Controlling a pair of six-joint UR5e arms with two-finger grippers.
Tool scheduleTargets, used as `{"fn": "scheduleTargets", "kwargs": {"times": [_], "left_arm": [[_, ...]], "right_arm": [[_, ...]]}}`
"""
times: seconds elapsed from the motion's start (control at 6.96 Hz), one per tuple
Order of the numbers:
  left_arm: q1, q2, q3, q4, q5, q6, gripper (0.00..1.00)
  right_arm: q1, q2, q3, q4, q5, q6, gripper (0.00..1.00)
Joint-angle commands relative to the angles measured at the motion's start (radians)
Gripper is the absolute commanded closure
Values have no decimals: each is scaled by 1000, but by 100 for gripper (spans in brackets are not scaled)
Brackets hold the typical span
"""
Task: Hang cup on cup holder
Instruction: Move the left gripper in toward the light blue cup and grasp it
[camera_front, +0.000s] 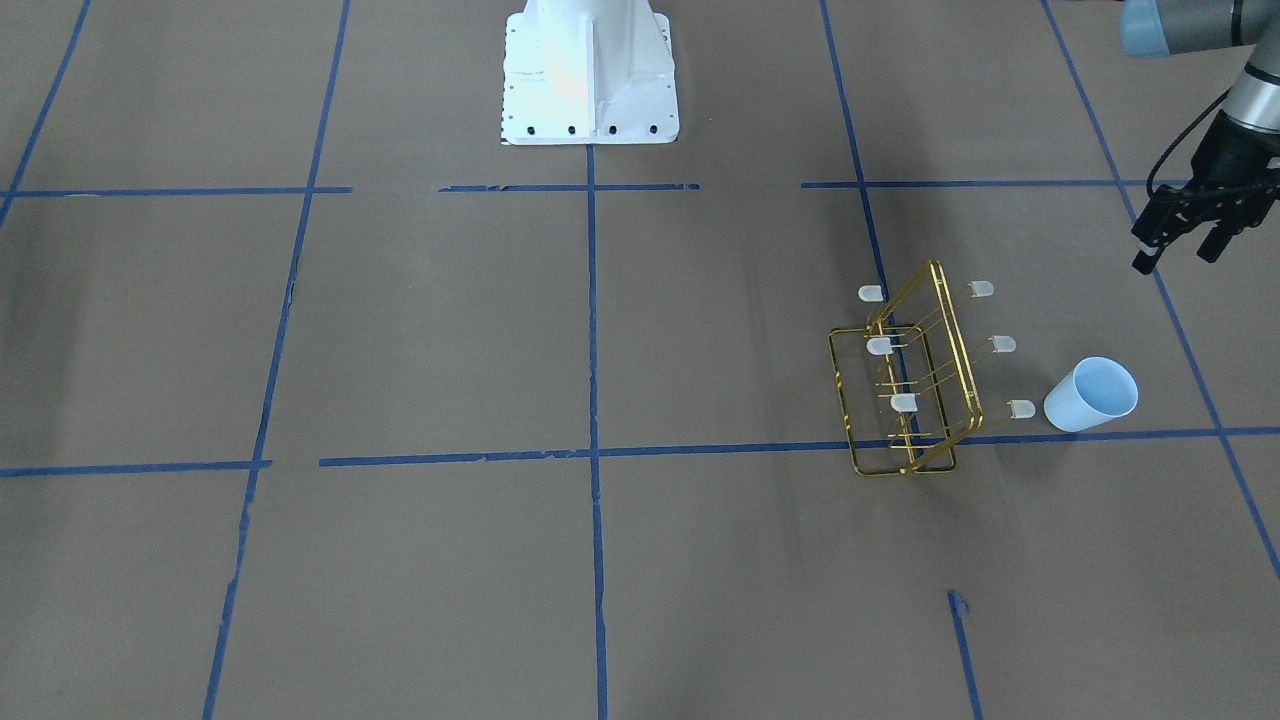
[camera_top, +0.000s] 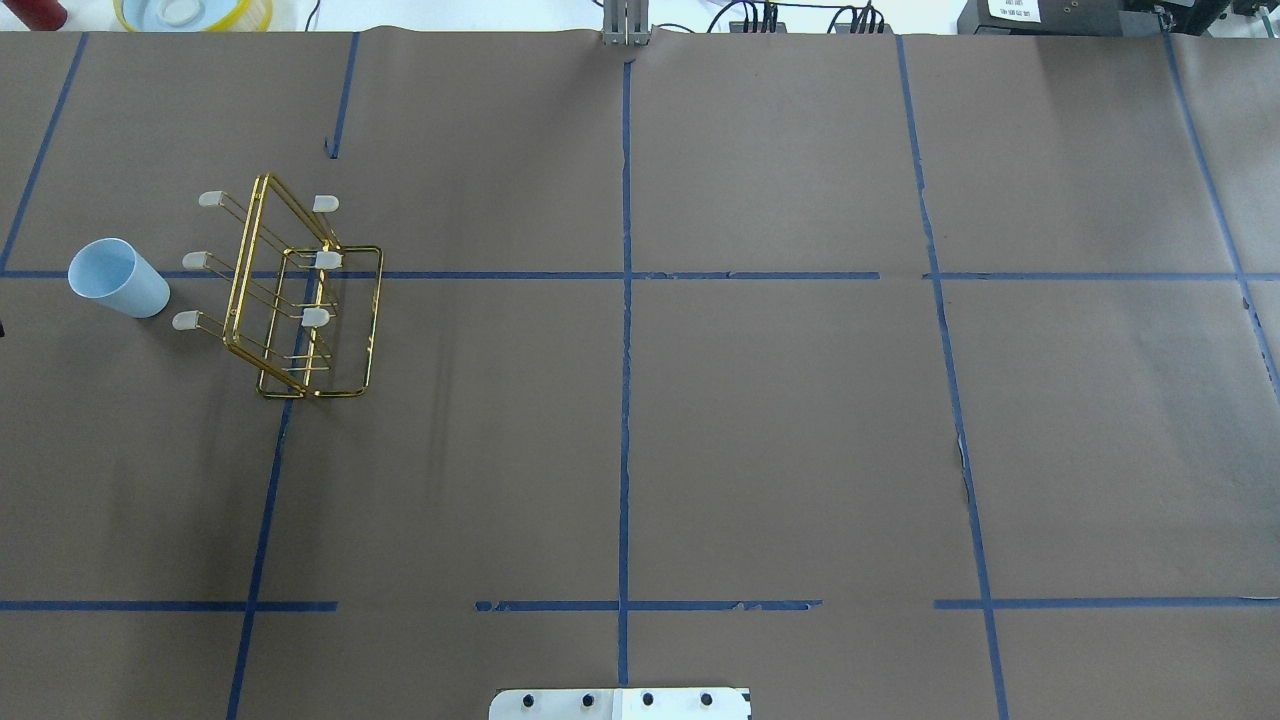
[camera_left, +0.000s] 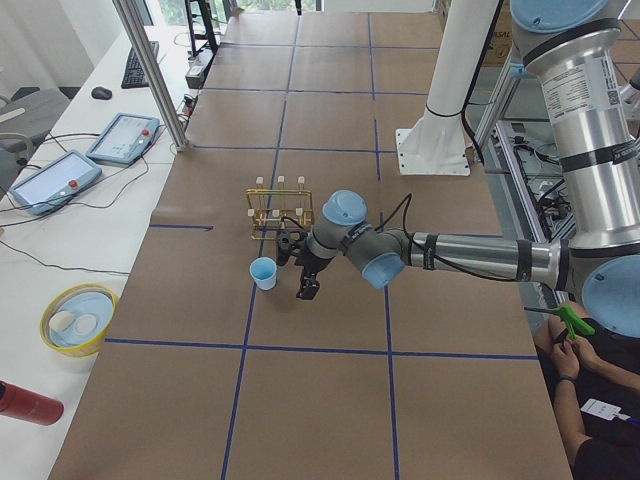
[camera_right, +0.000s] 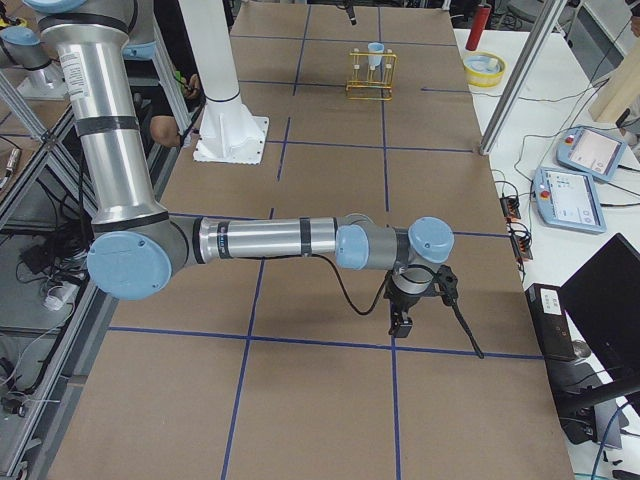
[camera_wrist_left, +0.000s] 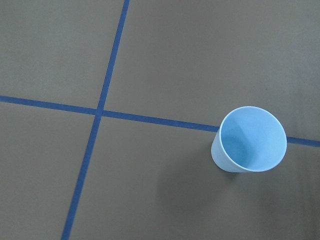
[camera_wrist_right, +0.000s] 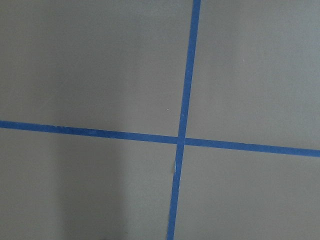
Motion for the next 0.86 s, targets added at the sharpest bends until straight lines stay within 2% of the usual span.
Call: {"fn": "scheduleTargets", "kwargs": {"times": [0.0, 0.14, 0.43, 0.57, 0.72], "left_arm": [[183, 5, 5, -82, 232, -244, 0], [245, 2, 10, -84, 318, -320, 0], [348, -24, 65, -81, 554, -406, 0], [360, -33, 83, -78, 619, -408, 0], [379, -33, 86, -77, 724, -408, 0]], "right_arm": [[1, 0, 0, 0, 0, 0, 0], [-1, 0, 0, 0, 0, 0, 0], [-1, 0, 0, -2, 0, 0, 0], [1, 0, 0, 0, 0, 0, 0], [1, 0, 0, 0, 0, 0, 0]]}}
